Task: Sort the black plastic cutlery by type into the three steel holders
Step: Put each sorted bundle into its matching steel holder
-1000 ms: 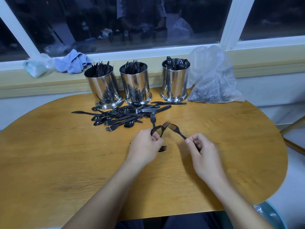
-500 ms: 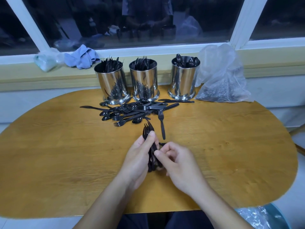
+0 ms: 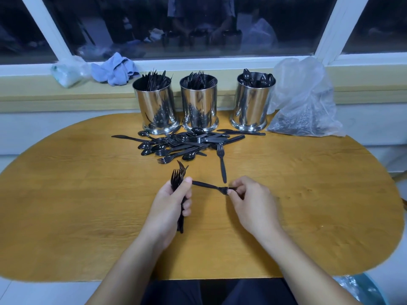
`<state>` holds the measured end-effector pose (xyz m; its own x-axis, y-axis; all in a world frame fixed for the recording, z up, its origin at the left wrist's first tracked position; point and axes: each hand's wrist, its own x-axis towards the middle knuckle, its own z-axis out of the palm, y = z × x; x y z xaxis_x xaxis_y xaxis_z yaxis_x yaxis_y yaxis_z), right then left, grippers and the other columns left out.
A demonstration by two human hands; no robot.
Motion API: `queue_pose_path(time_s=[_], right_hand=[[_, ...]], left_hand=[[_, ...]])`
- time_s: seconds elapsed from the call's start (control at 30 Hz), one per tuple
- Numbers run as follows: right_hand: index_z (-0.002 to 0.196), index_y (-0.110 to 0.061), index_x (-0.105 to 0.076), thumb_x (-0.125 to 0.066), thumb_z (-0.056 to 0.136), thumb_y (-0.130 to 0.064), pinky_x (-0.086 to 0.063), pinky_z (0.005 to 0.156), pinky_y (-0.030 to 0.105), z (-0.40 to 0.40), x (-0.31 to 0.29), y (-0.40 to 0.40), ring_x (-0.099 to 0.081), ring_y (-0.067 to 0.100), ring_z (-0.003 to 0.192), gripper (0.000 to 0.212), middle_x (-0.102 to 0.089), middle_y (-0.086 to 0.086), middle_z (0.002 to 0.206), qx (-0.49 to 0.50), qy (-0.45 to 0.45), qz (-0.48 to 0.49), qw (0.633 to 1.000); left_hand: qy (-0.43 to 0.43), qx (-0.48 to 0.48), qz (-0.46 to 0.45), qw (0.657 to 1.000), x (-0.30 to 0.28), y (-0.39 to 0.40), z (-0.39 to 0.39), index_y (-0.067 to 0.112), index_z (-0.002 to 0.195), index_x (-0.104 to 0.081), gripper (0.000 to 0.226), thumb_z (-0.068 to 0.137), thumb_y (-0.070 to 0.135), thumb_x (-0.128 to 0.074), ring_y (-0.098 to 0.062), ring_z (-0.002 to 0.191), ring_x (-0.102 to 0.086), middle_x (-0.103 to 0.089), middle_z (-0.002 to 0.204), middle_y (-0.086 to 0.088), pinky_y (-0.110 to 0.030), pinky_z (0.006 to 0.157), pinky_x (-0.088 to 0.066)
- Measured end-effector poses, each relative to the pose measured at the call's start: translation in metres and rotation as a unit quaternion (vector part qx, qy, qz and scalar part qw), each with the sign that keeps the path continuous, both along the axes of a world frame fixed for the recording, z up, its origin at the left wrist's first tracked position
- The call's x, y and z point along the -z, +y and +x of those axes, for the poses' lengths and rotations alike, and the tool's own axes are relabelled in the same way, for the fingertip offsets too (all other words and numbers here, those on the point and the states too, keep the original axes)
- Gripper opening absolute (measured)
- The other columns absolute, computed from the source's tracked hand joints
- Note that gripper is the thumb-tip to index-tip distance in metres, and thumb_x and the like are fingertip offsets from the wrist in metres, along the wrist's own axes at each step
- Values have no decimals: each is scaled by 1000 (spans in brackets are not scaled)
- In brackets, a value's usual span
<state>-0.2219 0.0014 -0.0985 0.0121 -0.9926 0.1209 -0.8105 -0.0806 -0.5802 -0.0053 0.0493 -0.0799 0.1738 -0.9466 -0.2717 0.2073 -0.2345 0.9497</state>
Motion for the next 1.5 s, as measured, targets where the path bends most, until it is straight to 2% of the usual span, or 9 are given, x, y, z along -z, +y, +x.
queue_pose_path(time_s=[0.07,0.23,0.43,0.67,0.73,0.93,1.17,1.3,1.5], right_hand=[[101,-36,-74,-75,101,-34,-42,57,20,-2,4,-6,-64,-1,72,3,-70,-20,82,3,-60,13,998],[91,-30,-76,-67,106,-10,-53,74,33,-14,2,-17,-70,11,79,26,-77,-9,86,-11,-304,18,952],[98,-32,-79,-68,106,-13,-58,76,39,19,-12,-14,-68,13,77,23,-76,-6,91,-87,-347,12,934],[95,-28,-79,-81,98,-21,-63,79,39,53,-17,-24,-73,16,81,8,-77,-6,87,-77,-367,-19,927],[98,-29,-78,-83,96,-35,-60,77,36,50,-14,-29,-71,13,80,8,-75,-7,87,-56,-335,-42,940],[115,-26,-69,-77,94,-55,-53,84,36,35,12,-49,-62,16,96,36,-59,-12,100,-7,51,-96,994],[79,-28,-54,-75,100,-36,-36,62,33,33,17,-47,-50,16,67,30,-54,-14,75,13,86,-101,991],[83,-28,-50,-74,100,-38,-33,57,33,31,14,-44,-53,22,64,32,-57,-10,76,12,108,-87,990],[106,-32,-70,-77,97,-51,-54,63,36,36,6,-53,-66,17,83,23,-62,-14,101,0,86,-85,993]], left_hand=[[15,-14,13,1000,2,1,10,16,102,-58,25,112,38,-65,-11,66,-46,-55,86,-2,-27,57,-39],[4,-15,28,999,4,1,28,9,113,-63,23,114,33,-62,-12,66,-50,-59,84,-1,-27,57,-34],[-9,95,37,995,-2,2,10,4,126,-68,43,112,45,-63,-12,74,-56,-72,95,-7,-26,61,-38],[-9,107,3,994,1,-2,3,13,123,-73,30,114,39,-61,-13,74,-53,-67,90,-4,-29,68,-40],[52,72,5,996,6,-4,5,3,127,-70,32,115,31,-62,-13,76,-49,-57,88,-5,-30,69,-40],[261,-12,-13,965,12,-5,16,9,121,-58,10,111,10,-58,-22,79,-52,-54,93,-12,-38,73,-46],[326,-25,-32,944,21,-8,25,12,113,-59,12,112,22,-64,-13,65,-32,-40,83,-1,-26,55,-34],[293,-8,-42,955,23,-8,24,12,105,-61,14,108,18,-74,-13,64,-33,-36,82,-1,-26,55,-38],[305,-10,-34,952,24,-9,25,12,115,-63,26,100,19,-84,-14,68,-37,-42,84,-2,-26,57,-40]])
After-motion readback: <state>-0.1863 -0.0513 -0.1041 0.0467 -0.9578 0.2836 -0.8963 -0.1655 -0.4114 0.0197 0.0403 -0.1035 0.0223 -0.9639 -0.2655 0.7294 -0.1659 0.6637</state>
